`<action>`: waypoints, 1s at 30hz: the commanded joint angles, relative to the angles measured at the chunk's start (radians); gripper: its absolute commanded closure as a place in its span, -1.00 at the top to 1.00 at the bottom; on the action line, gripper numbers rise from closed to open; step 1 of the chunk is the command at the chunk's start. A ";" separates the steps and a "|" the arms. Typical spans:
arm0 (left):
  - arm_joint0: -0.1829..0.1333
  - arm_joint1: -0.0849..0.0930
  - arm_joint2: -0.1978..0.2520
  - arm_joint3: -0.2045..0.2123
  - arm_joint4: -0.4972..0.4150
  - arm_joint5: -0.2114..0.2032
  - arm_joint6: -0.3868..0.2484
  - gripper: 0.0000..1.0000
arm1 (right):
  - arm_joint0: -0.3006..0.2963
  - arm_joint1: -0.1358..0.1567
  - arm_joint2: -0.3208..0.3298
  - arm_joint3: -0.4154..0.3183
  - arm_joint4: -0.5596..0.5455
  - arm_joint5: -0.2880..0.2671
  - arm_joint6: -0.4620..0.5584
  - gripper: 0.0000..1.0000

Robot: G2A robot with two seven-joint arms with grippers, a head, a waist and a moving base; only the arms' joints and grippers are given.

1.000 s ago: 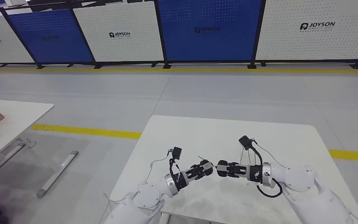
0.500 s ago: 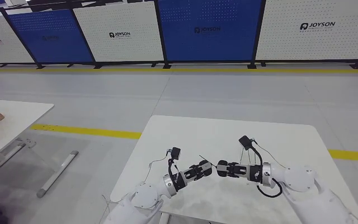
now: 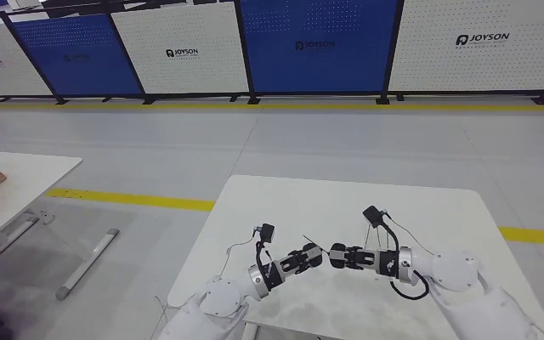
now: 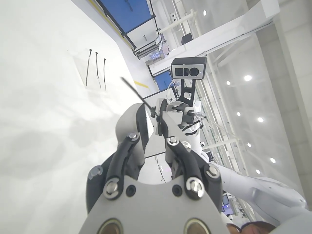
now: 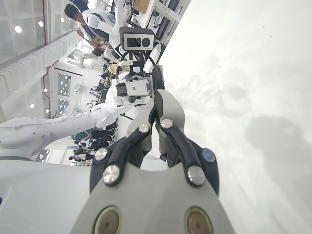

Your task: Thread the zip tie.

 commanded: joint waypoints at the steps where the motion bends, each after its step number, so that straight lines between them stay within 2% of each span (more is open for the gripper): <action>1: -0.001 -0.001 0.002 0.001 -0.010 0.000 -0.007 -0.08 | 0.000 0.000 0.000 0.000 0.000 0.000 0.000 -1.00; 10: -0.011 -0.004 0.002 0.006 -0.023 0.000 -0.020 -0.34 | 0.000 0.000 0.000 0.000 0.000 0.000 0.000 -1.00; 14: -0.018 -0.005 0.003 0.012 -0.030 0.000 -0.022 -0.50 | 0.000 0.000 0.000 0.000 0.000 0.000 0.000 -1.00; 16: -0.019 -0.006 0.003 0.013 -0.031 0.000 -0.023 -0.66 | 0.000 0.000 0.000 0.000 0.000 0.000 0.000 -1.00; 26: -0.019 -0.007 0.001 0.009 -0.026 0.000 -0.028 -0.74 | 0.000 0.000 0.000 0.000 0.000 0.000 0.000 -1.00; 30: -0.018 -0.008 0.000 0.008 -0.021 0.000 -0.029 -1.00 | 0.000 0.000 0.000 0.000 0.000 0.000 0.000 -1.00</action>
